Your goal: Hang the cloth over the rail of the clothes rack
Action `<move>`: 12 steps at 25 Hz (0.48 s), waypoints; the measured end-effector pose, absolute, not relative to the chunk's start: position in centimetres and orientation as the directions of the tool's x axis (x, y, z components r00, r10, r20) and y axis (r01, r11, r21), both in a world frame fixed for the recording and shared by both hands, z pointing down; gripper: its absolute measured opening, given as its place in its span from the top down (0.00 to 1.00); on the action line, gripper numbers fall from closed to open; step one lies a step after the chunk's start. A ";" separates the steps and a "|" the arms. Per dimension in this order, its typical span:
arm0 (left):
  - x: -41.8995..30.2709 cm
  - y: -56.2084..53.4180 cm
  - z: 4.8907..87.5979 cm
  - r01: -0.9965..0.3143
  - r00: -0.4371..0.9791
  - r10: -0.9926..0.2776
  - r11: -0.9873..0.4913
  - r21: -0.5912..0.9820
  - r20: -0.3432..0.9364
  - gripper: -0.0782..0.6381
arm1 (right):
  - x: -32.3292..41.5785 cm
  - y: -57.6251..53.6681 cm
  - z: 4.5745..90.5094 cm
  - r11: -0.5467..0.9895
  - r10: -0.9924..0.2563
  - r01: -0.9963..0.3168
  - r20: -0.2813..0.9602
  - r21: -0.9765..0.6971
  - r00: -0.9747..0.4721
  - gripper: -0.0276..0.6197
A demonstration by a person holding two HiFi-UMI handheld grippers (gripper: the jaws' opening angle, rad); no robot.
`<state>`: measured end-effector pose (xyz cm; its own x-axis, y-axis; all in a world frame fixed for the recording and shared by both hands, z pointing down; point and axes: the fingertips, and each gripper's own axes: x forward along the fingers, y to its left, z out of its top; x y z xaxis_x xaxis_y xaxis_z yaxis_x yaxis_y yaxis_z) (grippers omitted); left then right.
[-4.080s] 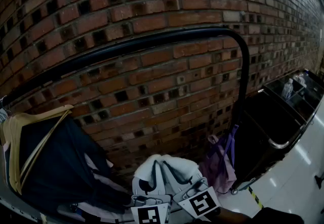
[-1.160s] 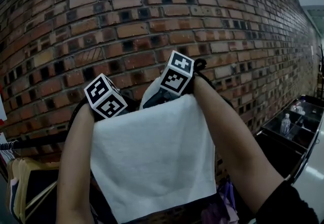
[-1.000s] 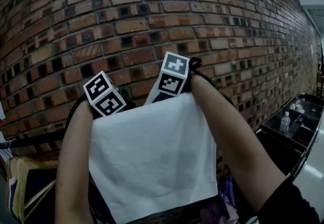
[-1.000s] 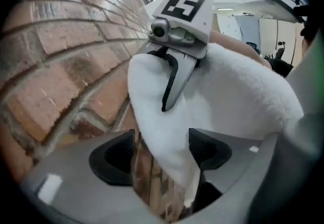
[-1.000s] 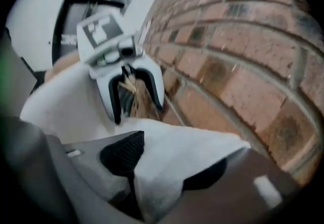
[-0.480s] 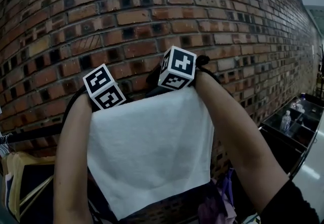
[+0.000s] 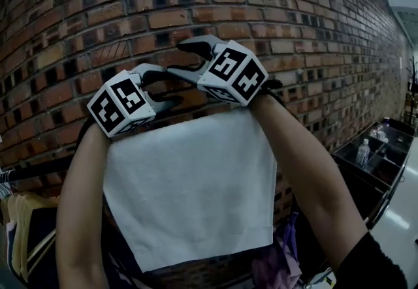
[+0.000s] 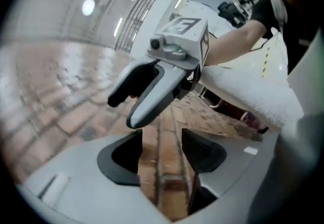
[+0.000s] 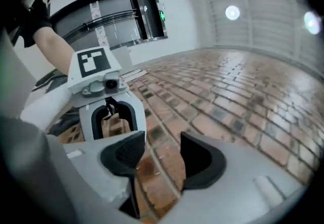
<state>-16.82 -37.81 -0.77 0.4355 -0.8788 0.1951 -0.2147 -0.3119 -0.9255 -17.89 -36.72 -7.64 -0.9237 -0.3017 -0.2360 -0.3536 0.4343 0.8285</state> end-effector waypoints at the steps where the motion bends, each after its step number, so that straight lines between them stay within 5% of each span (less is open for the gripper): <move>1: -16.4 -36.9 -2.7 -0.210 0.448 -0.888 -0.219 -0.953 0.105 0.54 | -17.1 -36.0 -9.0 0.402 -0.309 -0.415 -0.306 0.816 -0.901 0.61; 8: -14.4 -29.4 -11.4 -0.367 0.485 -0.787 0.213 -0.906 -0.382 0.58 | -10.5 -29.6 -15.6 0.385 -0.256 -0.724 -0.687 0.573 -0.680 0.62; 10: -13.5 -26.2 -12.9 -0.471 0.524 -0.697 0.243 -0.848 -0.490 0.68 | -9.4 -27.5 -15.9 0.355 -0.235 -0.768 -0.744 0.534 -0.626 0.74; 12: -12.8 -23.1 -13.9 -0.561 0.535 -0.614 0.256 -0.787 -0.581 0.88 | -8.7 -25.7 -15.6 0.328 -0.230 -0.803 -0.783 0.497 -0.578 0.92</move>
<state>-12.76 -23.08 -13.92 0.5347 -0.6138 -0.5808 -0.5613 0.2559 -0.7871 -8.73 -25.73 -15.57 -0.5782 -0.2305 -0.7826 -0.8034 0.3279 0.4970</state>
